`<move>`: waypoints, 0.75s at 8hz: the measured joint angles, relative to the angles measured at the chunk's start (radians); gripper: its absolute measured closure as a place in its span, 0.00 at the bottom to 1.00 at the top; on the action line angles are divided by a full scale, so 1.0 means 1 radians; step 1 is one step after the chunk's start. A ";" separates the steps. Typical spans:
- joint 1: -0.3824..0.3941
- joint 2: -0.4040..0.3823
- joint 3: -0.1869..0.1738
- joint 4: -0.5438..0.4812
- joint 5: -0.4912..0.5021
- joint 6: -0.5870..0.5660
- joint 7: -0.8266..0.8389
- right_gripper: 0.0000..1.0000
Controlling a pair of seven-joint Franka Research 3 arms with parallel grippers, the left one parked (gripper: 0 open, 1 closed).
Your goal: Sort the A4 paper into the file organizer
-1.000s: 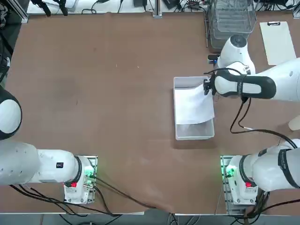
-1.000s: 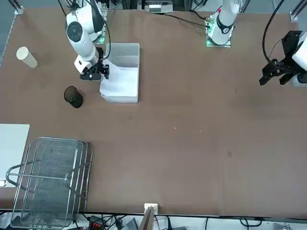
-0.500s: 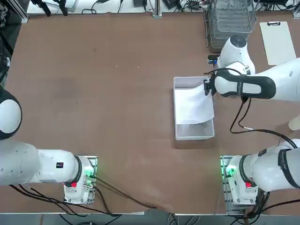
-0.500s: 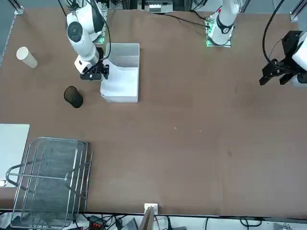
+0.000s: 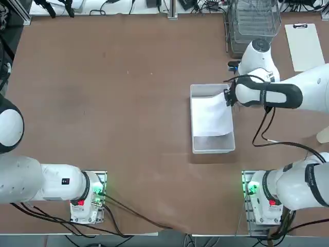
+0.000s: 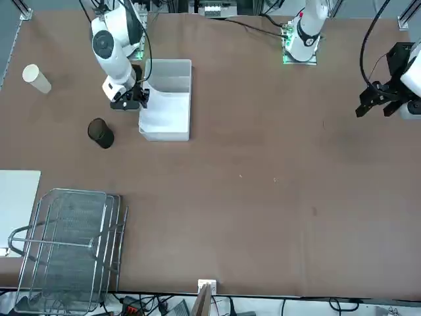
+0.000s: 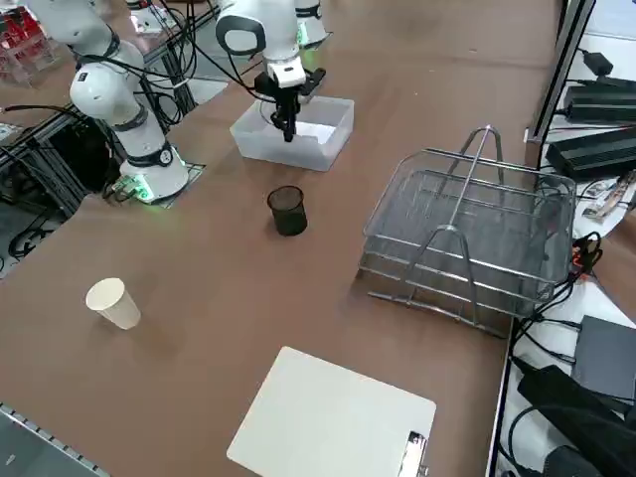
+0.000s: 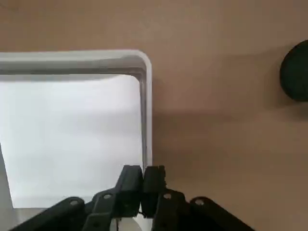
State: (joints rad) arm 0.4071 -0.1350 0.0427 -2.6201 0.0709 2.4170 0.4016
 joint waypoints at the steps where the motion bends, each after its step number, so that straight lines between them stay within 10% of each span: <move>1: 0.000 -0.001 -0.001 0.000 0.000 -0.006 0.000 0.98; 6: 0.000 -0.025 -0.014 0.015 0.000 -0.034 0.000 0.99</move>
State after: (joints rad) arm 0.4072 -0.1601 0.0291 -2.6049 0.0709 2.3832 0.4016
